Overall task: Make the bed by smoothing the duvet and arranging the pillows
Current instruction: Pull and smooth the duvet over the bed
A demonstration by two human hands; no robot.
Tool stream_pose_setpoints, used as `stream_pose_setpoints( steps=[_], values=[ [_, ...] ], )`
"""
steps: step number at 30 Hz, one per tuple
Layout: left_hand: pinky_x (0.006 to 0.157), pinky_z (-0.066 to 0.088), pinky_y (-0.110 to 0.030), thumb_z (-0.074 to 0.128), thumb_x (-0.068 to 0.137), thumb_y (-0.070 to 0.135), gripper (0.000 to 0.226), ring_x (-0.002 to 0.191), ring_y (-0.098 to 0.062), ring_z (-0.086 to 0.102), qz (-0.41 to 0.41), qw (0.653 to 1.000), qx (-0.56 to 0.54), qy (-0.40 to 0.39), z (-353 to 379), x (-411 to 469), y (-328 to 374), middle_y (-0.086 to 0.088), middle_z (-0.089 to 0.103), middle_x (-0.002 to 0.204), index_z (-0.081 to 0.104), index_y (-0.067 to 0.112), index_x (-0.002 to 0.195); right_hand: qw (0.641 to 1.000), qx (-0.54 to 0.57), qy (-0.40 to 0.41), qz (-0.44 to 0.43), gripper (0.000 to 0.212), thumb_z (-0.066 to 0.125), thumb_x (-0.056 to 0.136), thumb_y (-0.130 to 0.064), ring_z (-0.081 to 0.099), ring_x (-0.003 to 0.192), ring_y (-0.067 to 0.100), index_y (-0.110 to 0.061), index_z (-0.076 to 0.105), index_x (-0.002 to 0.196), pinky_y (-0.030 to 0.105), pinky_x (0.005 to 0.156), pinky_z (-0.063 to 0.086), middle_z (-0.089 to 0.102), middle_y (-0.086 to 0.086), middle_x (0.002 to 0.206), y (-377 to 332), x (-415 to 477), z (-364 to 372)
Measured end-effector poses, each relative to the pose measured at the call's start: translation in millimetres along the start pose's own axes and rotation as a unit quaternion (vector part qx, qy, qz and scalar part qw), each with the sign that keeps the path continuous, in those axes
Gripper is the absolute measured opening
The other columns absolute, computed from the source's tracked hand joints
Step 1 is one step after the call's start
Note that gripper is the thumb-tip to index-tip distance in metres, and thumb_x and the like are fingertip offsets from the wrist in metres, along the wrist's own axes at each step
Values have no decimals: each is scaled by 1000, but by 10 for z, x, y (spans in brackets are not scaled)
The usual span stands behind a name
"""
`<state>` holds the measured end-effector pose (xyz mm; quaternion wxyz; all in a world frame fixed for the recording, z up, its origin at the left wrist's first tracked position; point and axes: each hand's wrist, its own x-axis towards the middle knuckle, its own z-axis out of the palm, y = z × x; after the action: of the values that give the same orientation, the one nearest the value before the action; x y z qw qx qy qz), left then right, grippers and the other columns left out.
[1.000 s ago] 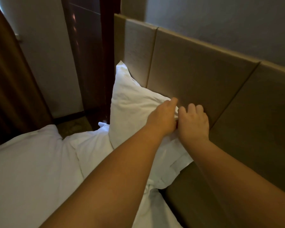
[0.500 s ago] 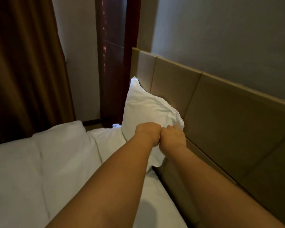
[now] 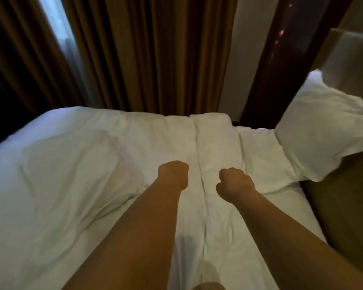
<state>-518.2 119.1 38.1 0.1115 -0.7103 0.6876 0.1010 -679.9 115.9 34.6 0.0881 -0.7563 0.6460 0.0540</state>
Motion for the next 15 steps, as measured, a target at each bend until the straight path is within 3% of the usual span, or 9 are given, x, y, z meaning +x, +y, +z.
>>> stream_pose_setpoints(
  steps=[3,6,11,15],
  values=[
    [79,45,-33,51,91,12,34,111,-23,59,-60,998,0,-1,182,-335,-629,-3,58,122,54,18,124,999,12,-21,-48,23,44,86,-14,55,107,29,-11,57,105,35,88,45,58,8,109,-616,-165,262],
    [84,46,-33,51,91,15,35,113,-23,60,-87,996,-10,0,469,-660,-1092,-3,58,123,56,20,125,996,14,-32,-87,17,44,86,-13,55,103,28,-12,55,98,35,86,46,55,9,103,-1159,-348,452],
    [86,46,-33,50,92,22,34,115,-21,59,-106,994,-32,14,839,-1137,-1837,-1,57,124,55,22,126,993,8,-31,-115,22,43,87,-13,53,103,28,-9,56,104,34,86,44,56,10,109,-2041,-621,600],
    [88,47,-33,47,95,21,29,112,-22,60,-96,994,-35,37,973,-1519,-2525,-3,58,122,56,19,122,996,14,-20,-87,8,43,87,-13,48,88,24,-14,44,79,33,82,44,47,6,91,-2701,-914,774]
  ],
)
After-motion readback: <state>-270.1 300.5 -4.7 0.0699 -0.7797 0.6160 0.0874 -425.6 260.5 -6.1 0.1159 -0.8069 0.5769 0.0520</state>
